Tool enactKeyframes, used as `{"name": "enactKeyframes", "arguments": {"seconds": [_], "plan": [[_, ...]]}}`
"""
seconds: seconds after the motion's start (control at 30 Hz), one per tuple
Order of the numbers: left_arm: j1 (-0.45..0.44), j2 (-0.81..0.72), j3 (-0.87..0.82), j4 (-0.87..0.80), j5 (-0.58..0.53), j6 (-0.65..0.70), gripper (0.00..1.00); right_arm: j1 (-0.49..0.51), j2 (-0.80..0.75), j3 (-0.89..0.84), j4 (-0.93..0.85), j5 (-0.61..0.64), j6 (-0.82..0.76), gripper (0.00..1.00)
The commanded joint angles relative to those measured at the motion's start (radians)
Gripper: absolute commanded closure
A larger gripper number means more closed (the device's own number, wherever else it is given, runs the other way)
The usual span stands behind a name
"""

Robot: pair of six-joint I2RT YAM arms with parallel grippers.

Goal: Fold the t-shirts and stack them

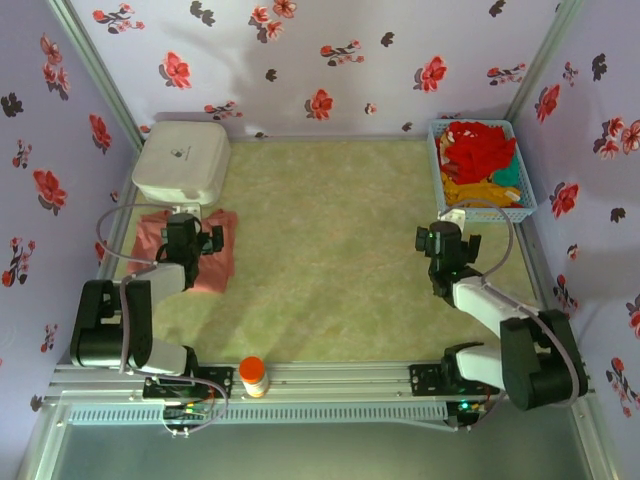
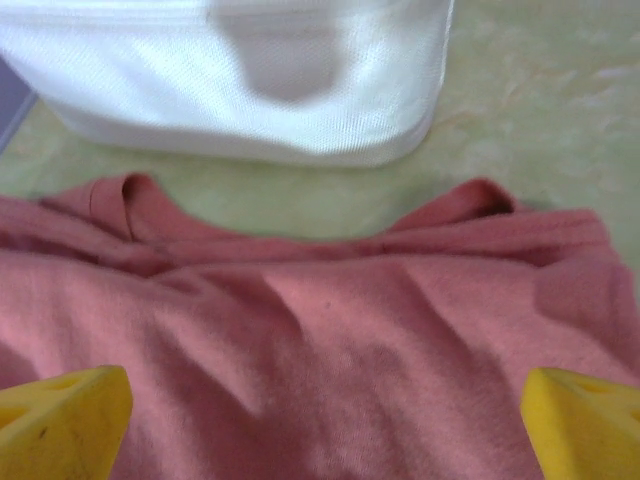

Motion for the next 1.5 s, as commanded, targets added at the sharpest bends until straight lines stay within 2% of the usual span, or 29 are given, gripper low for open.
{"name": "enactKeyframes", "arguments": {"seconds": [0.0,0.07,0.13,0.27,0.37,0.4,0.43,0.47,0.5,0.57,0.63,0.67,0.7,0.73,0.8,0.87,0.97,1.47], "plan": [[-0.003,-0.005,-0.022,0.181,0.028,0.055,0.0,-0.018,0.071,-0.044,0.262,0.001,-0.033,0.01],[-0.003,0.005,-0.041,0.233,0.034,0.068,0.0,-0.019,0.083,-0.028,0.255,-0.027,-0.055,0.01],[-0.004,0.015,-0.061,0.276,0.036,0.073,0.0,-0.024,0.116,-0.047,0.356,-0.029,-0.082,0.01],[0.005,0.05,-0.091,0.369,0.022,0.063,0.0,-0.031,0.164,-0.045,0.434,-0.061,-0.102,0.01],[0.025,0.078,-0.114,0.433,0.063,0.052,0.0,-0.053,0.274,-0.094,0.664,-0.034,-0.092,0.0],[0.03,0.105,-0.124,0.47,0.08,0.054,0.0,-0.067,0.282,-0.104,0.692,-0.043,-0.077,0.0],[0.033,0.125,-0.131,0.513,0.077,0.055,0.0,-0.084,0.259,-0.096,0.628,-0.07,-0.058,0.0],[0.035,0.109,-0.125,0.47,0.079,0.047,0.0,-0.106,0.238,-0.08,0.554,-0.12,-0.034,0.01],[0.044,0.117,-0.112,0.46,0.086,0.038,0.0,-0.133,0.259,-0.077,0.563,-0.181,-0.023,0.01],[0.075,0.115,-0.096,0.424,0.102,0.001,0.0,-0.154,0.37,-0.082,0.727,-0.215,-0.021,0.01],[0.081,0.113,-0.099,0.428,0.109,-0.004,0.0,-0.173,0.3,-0.028,0.492,-0.181,0.036,0.01],[0.081,0.116,-0.1,0.436,0.107,-0.004,0.0,-0.189,0.304,-0.022,0.496,-0.191,0.047,0.01],[0.081,0.115,-0.1,0.431,0.107,-0.005,0.0,-0.189,0.337,-0.053,0.613,-0.18,0.039,0.01],[0.081,0.115,-0.102,0.438,0.105,-0.004,0.0,-0.188,0.34,-0.06,0.631,-0.15,0.042,0.01],[0.079,0.115,-0.105,0.438,0.106,-0.001,0.0,-0.186,0.302,-0.039,0.525,-0.151,0.049,0.01],[0.075,0.117,-0.1,0.432,0.109,0.007,0.0,-0.184,0.325,-0.052,0.59,-0.148,0.038,0.01],[0.076,0.115,-0.097,0.427,0.111,0.007,0.0,-0.184,0.308,-0.041,0.539,-0.148,0.045,0.01],[0.076,0.114,-0.098,0.429,0.111,0.007,0.0,-0.183,0.319,-0.038,0.55,-0.166,0.033,0.01]]}}
